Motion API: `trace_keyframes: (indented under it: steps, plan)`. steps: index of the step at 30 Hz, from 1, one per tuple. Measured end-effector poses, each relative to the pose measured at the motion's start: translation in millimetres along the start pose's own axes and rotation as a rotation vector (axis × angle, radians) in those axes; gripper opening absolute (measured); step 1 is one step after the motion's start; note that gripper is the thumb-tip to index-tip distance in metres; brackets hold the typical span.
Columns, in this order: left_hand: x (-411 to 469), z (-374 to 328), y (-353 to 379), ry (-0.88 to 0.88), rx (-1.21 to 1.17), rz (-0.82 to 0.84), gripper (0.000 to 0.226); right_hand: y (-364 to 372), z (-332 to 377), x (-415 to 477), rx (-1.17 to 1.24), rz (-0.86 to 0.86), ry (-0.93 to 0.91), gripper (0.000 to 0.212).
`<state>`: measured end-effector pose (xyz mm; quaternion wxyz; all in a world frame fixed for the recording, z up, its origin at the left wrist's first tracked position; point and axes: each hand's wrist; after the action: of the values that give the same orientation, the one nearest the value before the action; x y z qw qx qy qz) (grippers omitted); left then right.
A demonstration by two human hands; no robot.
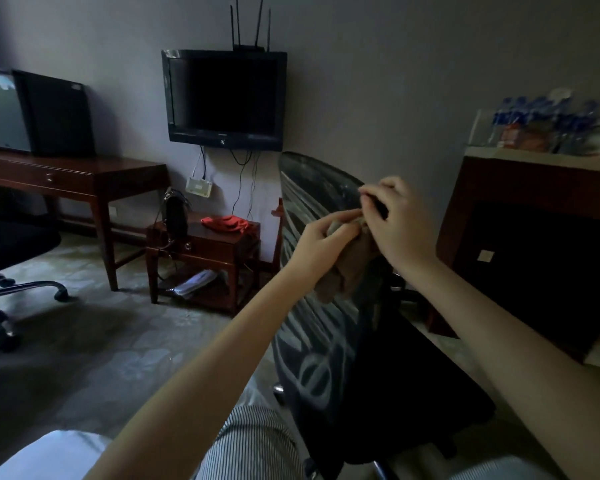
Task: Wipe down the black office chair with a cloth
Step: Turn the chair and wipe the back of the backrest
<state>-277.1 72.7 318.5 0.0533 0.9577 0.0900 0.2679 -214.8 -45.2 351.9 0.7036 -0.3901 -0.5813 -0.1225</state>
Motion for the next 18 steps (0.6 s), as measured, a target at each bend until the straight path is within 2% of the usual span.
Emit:
trace_keyframes:
  steps: [4,7,11,14,16,18]
  plan:
    - [-3.5,-2.1,6.6,-0.185,-0.131,0.006,0.013,-20.4,-25.5,-17.5,-0.157,-0.105,-0.041,0.02]
    - [-0.6,-1.3,-2.3,-0.24,-0.246,-0.128,0.015,-34.7,-35.6,-24.6,-0.227,-0.117,-0.022,0.019]
    - [2.6,-2.4,-26.2,-0.216,-0.209,-0.136,0.006,-44.8,-45.6,-32.8,-0.29,-0.149,0.109,0.026]
    - [7.8,-4.9,-47.6,-0.169,-0.201,-0.184,0.009,-45.1,-48.9,-39.0,-0.349,-0.215,0.214,0.036]
    - [12.4,-5.0,-59.5,-0.137,-0.17,-0.23,0.01,-42.6,-51.2,-41.5,-0.435,-0.256,0.222,0.041]
    - [18.7,-4.6,-66.5,-0.111,-0.118,-0.296,0.009,-40.5,-53.0,-40.3,-0.521,-0.255,0.154,0.043]
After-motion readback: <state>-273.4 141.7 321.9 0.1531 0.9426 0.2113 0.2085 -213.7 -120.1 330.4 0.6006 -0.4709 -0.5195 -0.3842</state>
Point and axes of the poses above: each hand's wrist, its own x-axis towards the middle knuckle, its own y-axis out of the palm, z = x × y, and after that the axes turned 11 degrees about -x, right-handed
